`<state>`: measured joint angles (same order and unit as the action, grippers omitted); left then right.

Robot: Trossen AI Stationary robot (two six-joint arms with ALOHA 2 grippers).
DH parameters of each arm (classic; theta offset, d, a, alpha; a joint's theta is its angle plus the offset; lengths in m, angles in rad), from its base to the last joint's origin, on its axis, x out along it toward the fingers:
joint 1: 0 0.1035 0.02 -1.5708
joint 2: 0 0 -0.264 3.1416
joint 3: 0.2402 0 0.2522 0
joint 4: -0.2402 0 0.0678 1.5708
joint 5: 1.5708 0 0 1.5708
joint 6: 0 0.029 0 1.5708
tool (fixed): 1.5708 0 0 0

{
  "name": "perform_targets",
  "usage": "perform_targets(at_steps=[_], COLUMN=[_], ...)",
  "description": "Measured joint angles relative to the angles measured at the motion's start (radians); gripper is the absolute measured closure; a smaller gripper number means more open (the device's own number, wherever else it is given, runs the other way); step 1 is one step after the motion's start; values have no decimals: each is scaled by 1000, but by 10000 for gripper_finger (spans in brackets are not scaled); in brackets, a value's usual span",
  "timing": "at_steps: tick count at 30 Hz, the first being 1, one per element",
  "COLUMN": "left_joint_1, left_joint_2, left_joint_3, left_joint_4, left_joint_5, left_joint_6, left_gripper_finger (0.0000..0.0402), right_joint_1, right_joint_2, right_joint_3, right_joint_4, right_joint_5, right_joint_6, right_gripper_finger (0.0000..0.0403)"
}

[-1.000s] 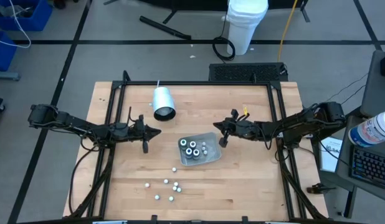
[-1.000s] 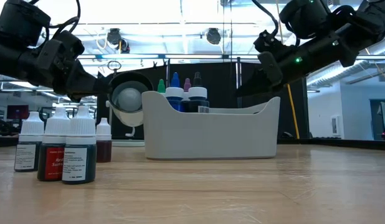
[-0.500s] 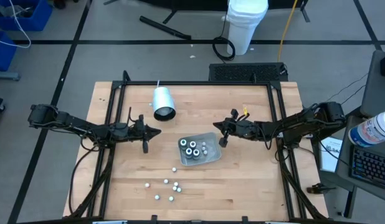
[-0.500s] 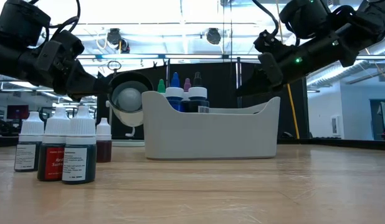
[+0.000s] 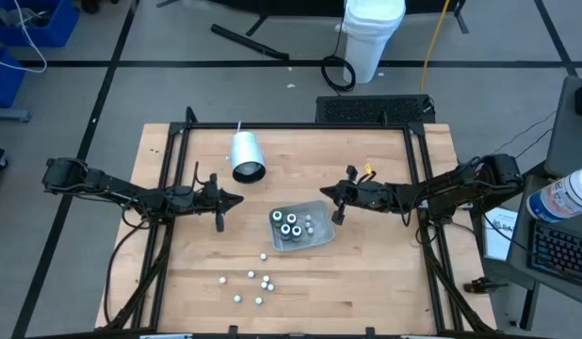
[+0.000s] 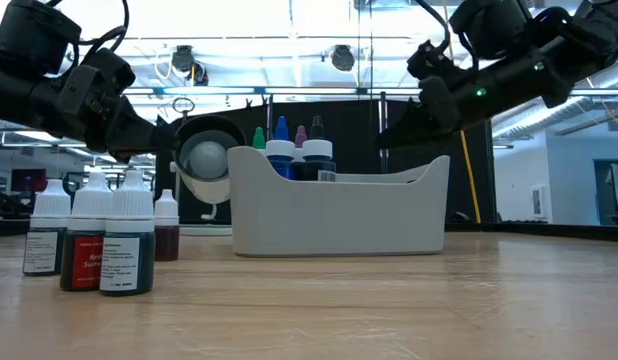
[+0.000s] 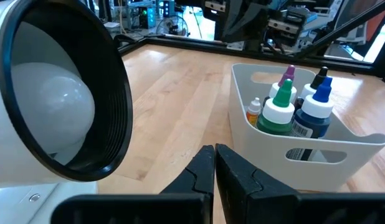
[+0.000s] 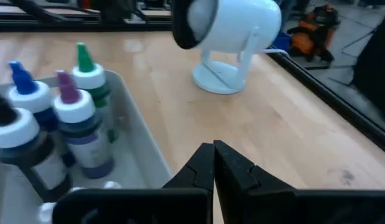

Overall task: Pick & Place food coloring
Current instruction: Put the orange food coloring bottle into the gray bin

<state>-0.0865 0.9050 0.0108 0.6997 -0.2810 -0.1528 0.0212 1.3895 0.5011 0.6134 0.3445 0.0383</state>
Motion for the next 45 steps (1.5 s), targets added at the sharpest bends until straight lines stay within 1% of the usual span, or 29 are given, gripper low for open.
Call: perform_targets(at_steps=[4,5,8,11,13,16,17,23,33,35,39,42,45], left_joint_1=[0,0,0,0,0,0,0,0,0,0,0,0,0], left_joint_2=[0,0,0,0,0,0,0,0,0,0,0,0,0], left_joint_3=[0,0,0,0,0,0,0,0,0,0,0,0,0], left_joint_4=[0,1,1,8,8,8,8,5,-2,-1,-1,-1,-1], left_joint_5=[-4,-9,-9,-9,-10,-9,-9,-10,-9,-9,-9,-8,-8], left_joint_6=[0,0,0,0,0,0,3,24,27,23,15,13,14], left_gripper_finger=[382,382,382,382,382,382,382,382,382,382,382,382,382], right_joint_1=[-16,-27,-62,-98,-129,-158,-162,-172,-107,-93,-64,-42,-34], right_joint_2=[12,19,54,104,125,131,130,127,127,127,127,127,127], right_joint_3=[0,0,1,1,1,1,1,1,1,1,1,1,0], right_joint_4=[-1,-6,5,1,7,10,12,14,-19,-16,-15,-12,30], right_joint_5=[17,7,-97,-119,-180,-338,-373,-485,-473,-432,-312,-231,-167], right_joint_6=[-28,-27,-4,-45,-62,-74,-82,-102,-8,3,49,28,12], right_gripper_finger=[403,403,403,403,403,403,403,403,403,403,403,403,403])
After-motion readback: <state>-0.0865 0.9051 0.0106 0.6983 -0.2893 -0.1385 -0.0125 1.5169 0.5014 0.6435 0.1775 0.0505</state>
